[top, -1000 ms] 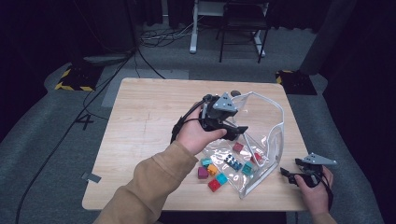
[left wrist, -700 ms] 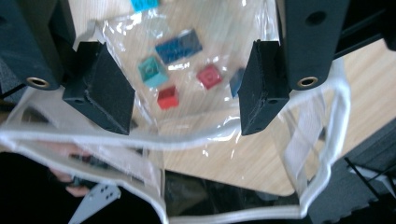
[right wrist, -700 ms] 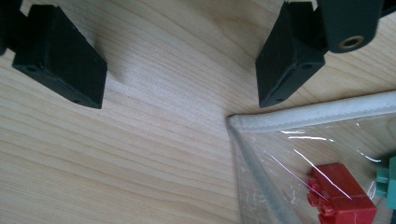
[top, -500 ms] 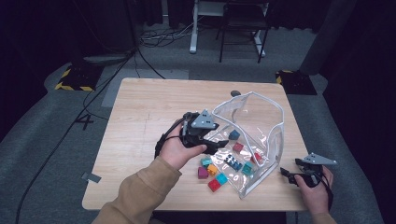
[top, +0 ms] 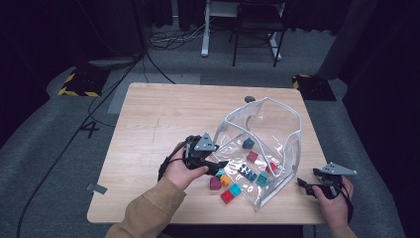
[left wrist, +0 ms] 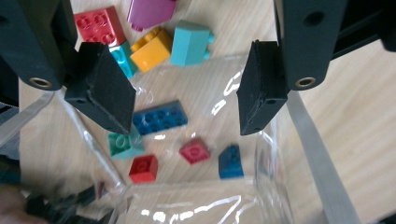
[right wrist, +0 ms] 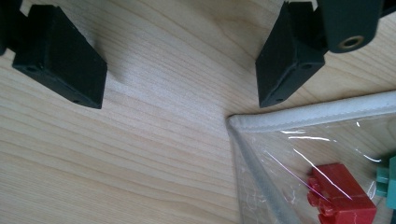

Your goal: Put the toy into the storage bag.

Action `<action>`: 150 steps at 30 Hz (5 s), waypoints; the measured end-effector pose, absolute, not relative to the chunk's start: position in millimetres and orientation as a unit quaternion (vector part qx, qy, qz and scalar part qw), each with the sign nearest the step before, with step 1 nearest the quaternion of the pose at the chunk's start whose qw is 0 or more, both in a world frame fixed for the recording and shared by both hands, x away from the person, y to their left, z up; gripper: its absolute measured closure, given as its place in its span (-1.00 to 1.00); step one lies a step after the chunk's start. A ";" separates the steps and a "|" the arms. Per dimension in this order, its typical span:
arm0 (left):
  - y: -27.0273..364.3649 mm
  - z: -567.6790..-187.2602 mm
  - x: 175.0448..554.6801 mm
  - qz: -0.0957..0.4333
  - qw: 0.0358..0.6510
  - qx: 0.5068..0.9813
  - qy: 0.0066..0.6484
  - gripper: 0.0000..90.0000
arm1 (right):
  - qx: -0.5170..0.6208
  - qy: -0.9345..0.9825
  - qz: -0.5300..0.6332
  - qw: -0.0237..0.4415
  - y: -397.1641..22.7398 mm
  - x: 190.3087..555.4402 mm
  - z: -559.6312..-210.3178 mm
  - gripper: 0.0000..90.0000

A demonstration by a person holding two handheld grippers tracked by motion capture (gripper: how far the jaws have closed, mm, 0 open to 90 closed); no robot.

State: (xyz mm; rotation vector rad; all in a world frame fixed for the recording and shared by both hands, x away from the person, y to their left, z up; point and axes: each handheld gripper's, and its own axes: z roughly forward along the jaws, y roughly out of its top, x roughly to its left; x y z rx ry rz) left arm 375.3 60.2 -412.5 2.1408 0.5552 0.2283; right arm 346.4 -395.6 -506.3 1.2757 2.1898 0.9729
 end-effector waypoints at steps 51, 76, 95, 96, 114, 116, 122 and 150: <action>61.1 -490.0 391.4 0.048 0.382 0.891 0.242 0.26 | 0.459 0.789 0.350 0.212 -395.6 346.3 -506.3 -0.63; 73.7 -402.1 370.2 0.065 0.430 0.874 0.216 0.26 | 0.459 0.789 0.350 0.212 -395.6 346.3 -506.3 -0.63; 68.5 -342.7 366.9 0.080 0.453 0.867 0.193 0.26 | 0.458 0.789 0.350 0.212 -395.6 346.3 -506.3 -0.63; 67.3 -338.5 367.2 0.080 0.457 0.865 0.191 0.26 | 0.458 0.789 0.350 0.212 -395.6 346.2 -506.3 -0.63; 50.5 -295.8 384.1 0.087 0.482 0.853 0.178 0.26 | 0.458 0.789 0.350 0.212 -395.6 346.2 -506.3 -0.63; 47.6 -292.1 387.3 0.088 0.486 0.851 0.178 0.26 | 0.458 0.789 0.351 0.213 -395.7 346.3 -506.4 -0.63; 34.9 -284.4 394.8 0.087 0.498 0.845 0.174 0.26 | 0.459 0.789 0.350 0.212 -395.6 346.2 -506.3 -0.63; -29.0 -296.2 451.2 0.078 0.503 0.839 0.193 0.26 | 0.458 0.789 0.351 0.211 -395.7 346.4 -506.3 -0.63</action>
